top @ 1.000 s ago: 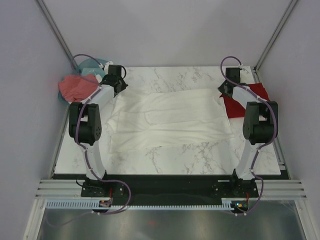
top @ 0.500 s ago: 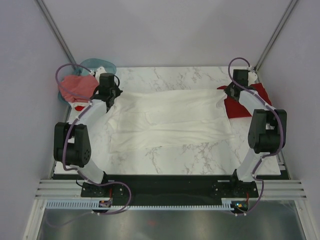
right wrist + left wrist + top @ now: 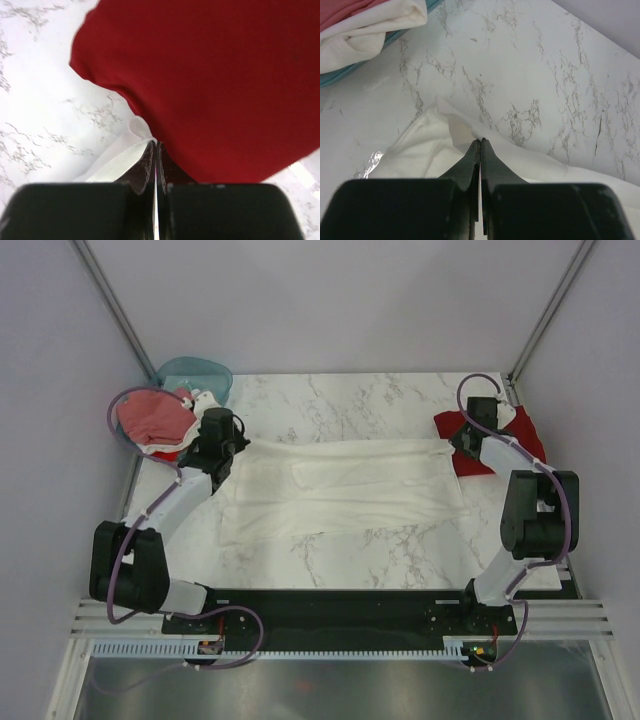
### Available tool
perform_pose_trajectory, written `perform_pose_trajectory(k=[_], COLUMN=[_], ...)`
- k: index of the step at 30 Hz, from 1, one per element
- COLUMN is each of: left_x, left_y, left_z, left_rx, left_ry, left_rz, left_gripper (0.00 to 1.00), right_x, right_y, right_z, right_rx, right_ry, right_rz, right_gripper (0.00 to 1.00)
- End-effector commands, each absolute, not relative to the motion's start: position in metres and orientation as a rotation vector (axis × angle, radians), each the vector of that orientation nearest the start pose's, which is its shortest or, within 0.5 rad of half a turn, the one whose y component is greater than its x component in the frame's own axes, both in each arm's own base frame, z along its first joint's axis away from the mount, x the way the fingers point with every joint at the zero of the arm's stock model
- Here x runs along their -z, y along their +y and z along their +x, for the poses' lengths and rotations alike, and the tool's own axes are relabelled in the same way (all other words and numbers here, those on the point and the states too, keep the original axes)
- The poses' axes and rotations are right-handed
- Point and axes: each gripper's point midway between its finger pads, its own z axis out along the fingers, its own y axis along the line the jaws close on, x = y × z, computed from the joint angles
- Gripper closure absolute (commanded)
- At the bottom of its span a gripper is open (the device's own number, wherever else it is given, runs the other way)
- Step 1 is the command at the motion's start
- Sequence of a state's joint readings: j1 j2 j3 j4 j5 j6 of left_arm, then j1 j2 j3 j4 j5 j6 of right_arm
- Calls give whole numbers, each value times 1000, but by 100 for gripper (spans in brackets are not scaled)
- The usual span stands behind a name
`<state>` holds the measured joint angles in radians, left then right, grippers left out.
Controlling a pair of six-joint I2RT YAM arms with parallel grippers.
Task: Fold and stack the t-shirts
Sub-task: Fold the tshirt
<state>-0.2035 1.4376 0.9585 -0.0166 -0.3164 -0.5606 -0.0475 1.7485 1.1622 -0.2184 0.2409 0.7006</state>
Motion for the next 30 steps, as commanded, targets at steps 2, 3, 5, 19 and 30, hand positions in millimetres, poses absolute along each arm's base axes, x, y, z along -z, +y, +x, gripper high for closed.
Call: perform_pose_trajectory(k=[2, 3, 5, 19, 30], left_x=[-195, -191, -193, -144, -121], left_y=[-57, -56, -55, -56, -61], left_z=[405, 400, 389, 334, 299], left_rx=[86, 64, 35, 19, 101], left_ry=[1876, 1884, 1875, 2008, 2076], left_rz=[-542, -551, -557, -548, -534], left_gripper=[98, 98, 98, 98, 94], right_x=[-118, -115, -125, -119, -99], right_y=[-46, -47, -47, -43, -50], right_z=[441, 435, 429, 391, 360], right_rx=[-23, -11, -13, 0, 67], right_ry=[2056, 2060, 2042, 2099, 2118], right_rz=[943, 946, 931, 863, 910], right_gripper=[100, 100, 100, 100, 93])
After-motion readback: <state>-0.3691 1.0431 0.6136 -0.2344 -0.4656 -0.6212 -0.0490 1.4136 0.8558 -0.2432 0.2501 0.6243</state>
